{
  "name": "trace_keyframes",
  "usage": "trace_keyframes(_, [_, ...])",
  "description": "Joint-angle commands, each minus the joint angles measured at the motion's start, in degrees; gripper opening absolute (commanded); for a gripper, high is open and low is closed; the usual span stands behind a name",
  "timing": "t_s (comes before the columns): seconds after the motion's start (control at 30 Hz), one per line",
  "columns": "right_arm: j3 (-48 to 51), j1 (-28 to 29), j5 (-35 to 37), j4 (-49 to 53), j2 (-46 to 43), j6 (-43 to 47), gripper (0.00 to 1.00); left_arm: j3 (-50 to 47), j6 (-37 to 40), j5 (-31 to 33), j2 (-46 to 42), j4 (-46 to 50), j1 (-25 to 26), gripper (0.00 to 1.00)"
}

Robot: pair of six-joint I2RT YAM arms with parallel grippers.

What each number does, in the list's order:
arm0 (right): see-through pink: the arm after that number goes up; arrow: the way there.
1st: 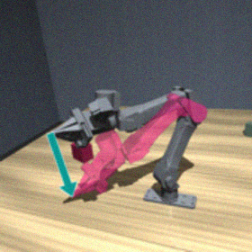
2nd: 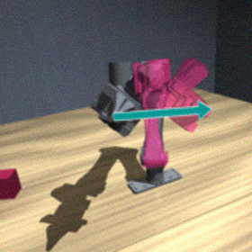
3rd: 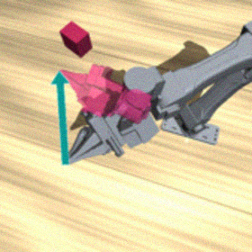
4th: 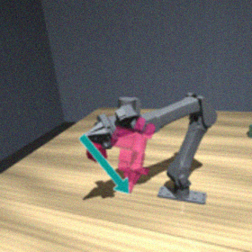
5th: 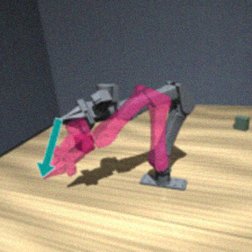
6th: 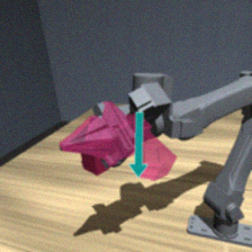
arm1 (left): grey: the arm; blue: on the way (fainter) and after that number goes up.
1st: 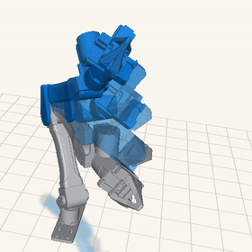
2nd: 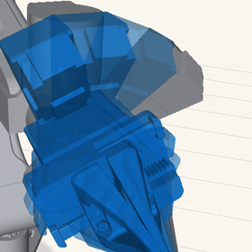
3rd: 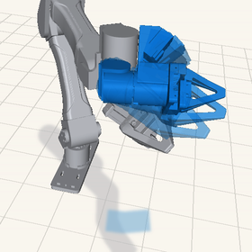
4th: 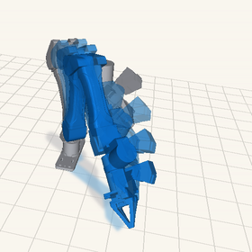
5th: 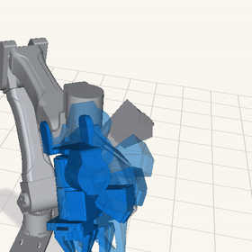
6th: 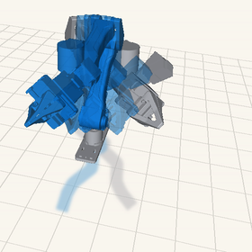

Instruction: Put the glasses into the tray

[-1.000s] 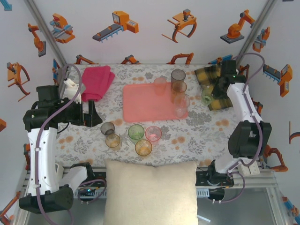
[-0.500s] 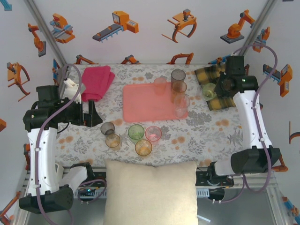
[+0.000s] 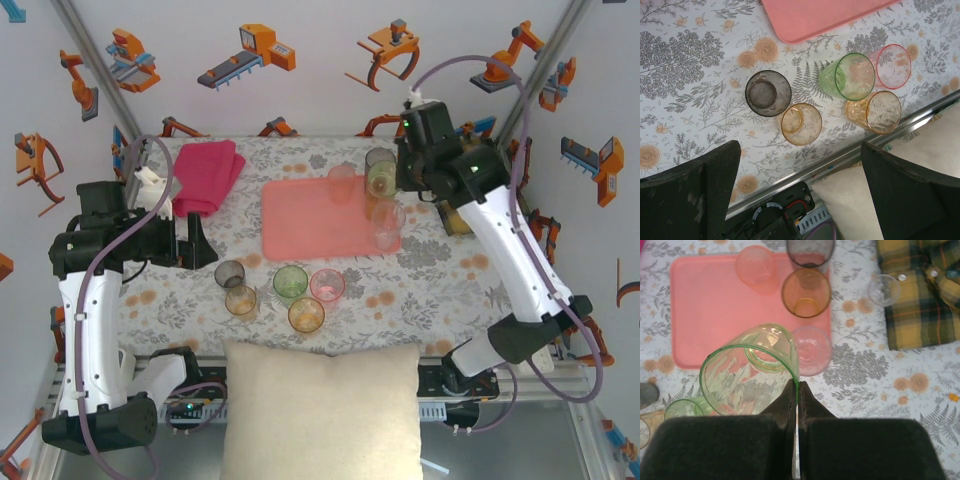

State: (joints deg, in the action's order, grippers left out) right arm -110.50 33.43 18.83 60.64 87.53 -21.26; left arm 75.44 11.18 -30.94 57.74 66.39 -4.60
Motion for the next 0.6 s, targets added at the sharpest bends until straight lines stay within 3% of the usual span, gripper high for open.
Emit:
trace_keyframes(0.0, [-2.04, 4.46, 4.12, -0.37, 4.12, -1.2, 0.0, 1.84, -0.98, -1.61, -0.63, -0.13, -0.76, 0.97])
trace_keyframes(0.13, [-0.05, 6.9, 4.5, -3.96, 7.49, -1.66, 0.0, 2.12, -1.3, -2.38, -0.45, -0.11, -1.19, 0.97])
trace_keyframes(0.57, [5.16, 7.03, 5.11, -13.66, 17.44, -2.35, 0.0, 2.19, -1.54, -2.97, -0.21, -0.03, -1.73, 0.97])
